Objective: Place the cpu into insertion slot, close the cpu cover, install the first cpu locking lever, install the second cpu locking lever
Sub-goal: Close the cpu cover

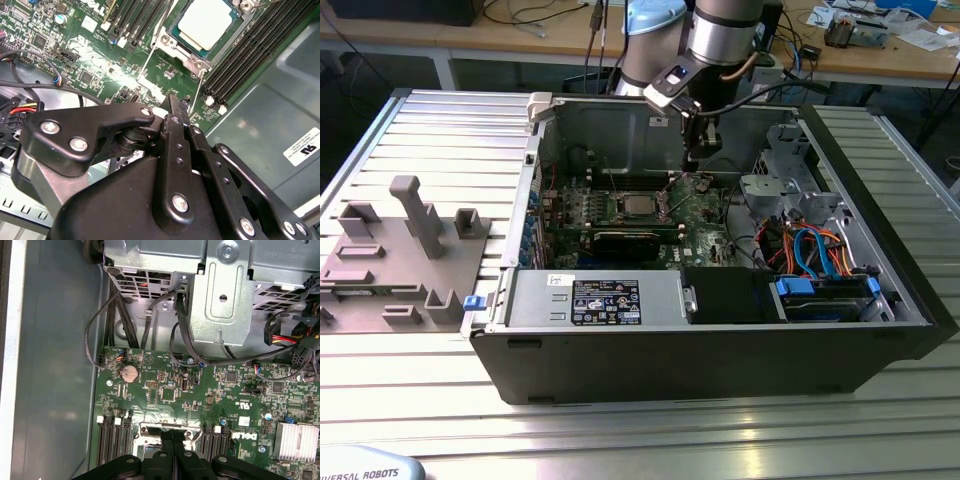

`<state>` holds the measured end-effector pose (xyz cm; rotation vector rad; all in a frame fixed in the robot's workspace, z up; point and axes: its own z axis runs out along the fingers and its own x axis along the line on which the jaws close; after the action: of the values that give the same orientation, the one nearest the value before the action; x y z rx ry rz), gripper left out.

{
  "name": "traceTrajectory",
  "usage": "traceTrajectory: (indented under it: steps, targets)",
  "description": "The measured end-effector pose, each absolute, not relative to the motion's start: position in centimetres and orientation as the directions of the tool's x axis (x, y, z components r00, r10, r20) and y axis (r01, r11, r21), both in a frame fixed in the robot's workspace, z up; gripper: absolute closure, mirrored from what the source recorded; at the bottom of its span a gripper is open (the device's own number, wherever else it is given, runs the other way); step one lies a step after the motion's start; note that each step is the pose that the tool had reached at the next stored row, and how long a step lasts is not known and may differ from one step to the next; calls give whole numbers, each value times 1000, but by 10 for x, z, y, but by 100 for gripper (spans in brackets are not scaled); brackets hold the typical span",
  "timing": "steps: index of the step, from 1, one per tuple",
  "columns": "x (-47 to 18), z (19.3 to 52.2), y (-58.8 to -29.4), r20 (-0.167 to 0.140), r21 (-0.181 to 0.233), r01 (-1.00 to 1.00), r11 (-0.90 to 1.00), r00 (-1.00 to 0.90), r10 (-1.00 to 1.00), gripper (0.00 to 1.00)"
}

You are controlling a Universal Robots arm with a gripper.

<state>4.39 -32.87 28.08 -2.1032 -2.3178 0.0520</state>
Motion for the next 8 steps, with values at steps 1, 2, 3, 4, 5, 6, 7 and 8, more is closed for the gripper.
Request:
traceTrajectory:
  steps: [1,2,3,4,5,6,7,8]
  targets:
    - [44,281,-329,-14,-32,995,97,-97,995,89]
    - [44,281,-329,-14,-32,995,97,-97,995,89]
    - [45,281,-329,-14,-32,995,97,-97,995,89]
    - [45,281,-329,-14,-32,995,97,-97,995,89]
    - [45,280,-329,-14,-32,995,97,-97,995,89]
    - [45,280,-329,-14,-32,995,97,-97,995,89]
    - [46,280,-329,-14,-32,995,97,-97,995,89]
    - [46,280,-329,-14,-32,995,97,-97,995,89]
